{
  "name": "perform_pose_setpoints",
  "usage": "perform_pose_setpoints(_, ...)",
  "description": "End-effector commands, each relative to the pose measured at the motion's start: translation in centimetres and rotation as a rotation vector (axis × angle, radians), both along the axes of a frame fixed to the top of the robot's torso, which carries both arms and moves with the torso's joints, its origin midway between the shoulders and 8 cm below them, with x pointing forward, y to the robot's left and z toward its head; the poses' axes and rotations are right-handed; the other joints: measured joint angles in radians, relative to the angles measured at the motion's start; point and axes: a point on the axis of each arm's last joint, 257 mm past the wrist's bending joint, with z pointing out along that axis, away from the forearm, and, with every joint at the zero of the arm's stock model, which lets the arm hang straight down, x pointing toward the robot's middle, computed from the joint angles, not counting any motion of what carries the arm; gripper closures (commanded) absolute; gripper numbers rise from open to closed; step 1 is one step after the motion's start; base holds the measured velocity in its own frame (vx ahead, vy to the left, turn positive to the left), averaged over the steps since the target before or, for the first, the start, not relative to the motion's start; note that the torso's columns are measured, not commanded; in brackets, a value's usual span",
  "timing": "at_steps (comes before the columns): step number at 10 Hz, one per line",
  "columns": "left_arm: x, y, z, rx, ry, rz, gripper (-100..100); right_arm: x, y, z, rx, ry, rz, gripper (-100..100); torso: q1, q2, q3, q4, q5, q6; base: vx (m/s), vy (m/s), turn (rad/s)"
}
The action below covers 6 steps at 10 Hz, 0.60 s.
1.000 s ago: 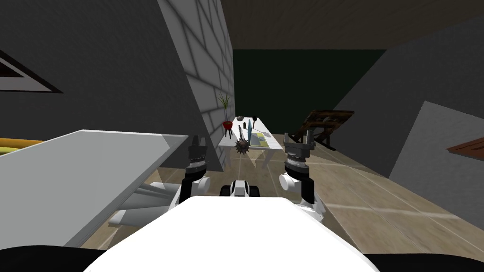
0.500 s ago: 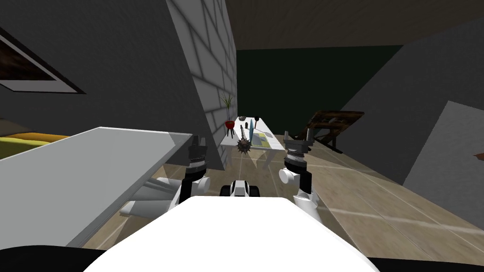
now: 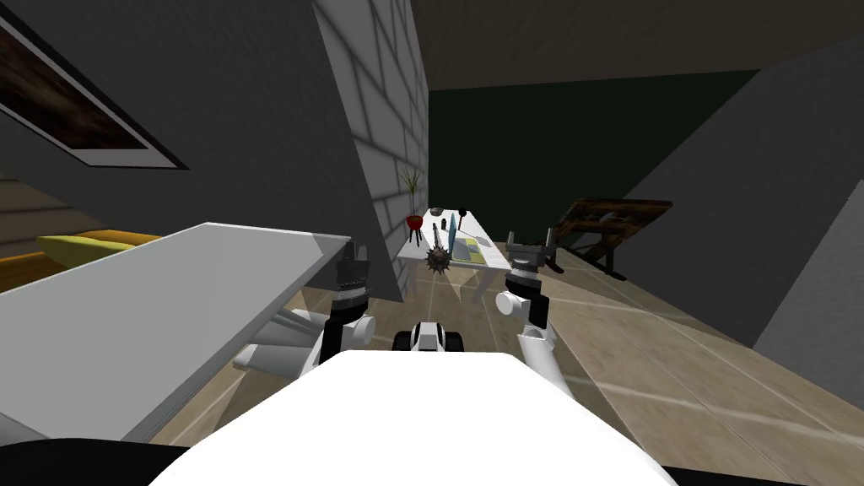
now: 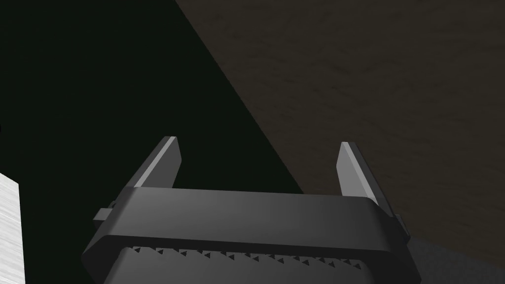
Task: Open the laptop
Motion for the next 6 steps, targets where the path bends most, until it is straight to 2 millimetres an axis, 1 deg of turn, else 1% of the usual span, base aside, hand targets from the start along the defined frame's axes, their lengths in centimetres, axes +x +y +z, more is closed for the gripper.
perform_pose_setpoints(1,0.0,0.0,0.0,0.000,0.000,0.000,0,1.6,-2.0,-0.1,0.090,-0.009,0.031,-100,0.000,0.000,0.000,0.000,0.000,0.001,-0.027,-0.003,0.102)
perform_pose_setpoints(2,0.0,0.0,0.0,0.000,0.000,0.000,0,1.6,-2.3,-0.2,0.114,-0.011,0.040,-100,0.000,0.000,0.000,0.000,0.000,0.000,-0.023,-0.007,0.065)
perform_pose_setpoints(3,0.0,0.0,0.0,0.000,0.000,0.000,0,2.6,-3.4,-0.1,0.158,-0.021,0.054,-100,0.000,0.000,0.000,0.000,0.000,0.001,-0.026,-0.008,0.113)
perform_pose_setpoints(4,0.0,0.0,0.0,0.000,0.000,0.000,0,2.8,-3.8,-0.3,0.184,-0.021,0.062,-100,0.000,0.000,0.000,0.000,0.000,0.000,-0.024,-0.008,0.073)
perform_pose_setpoints(5,0.0,0.0,0.0,0.000,0.000,0.000,0,3.7,-4.8,-0.1,0.230,-0.036,0.078,-100,0.000,0.000,0.000,0.000,0.000,0.001,-0.026,-0.007,0.118)
perform_pose_setpoints(6,0.0,0.0,0.0,0.000,0.000,0.000,0,3.9,-5.2,-0.5,0.256,-0.033,0.085,-100,0.000,0.000,0.000,0.000,0.000,0.000,-0.021,-0.008,0.072)
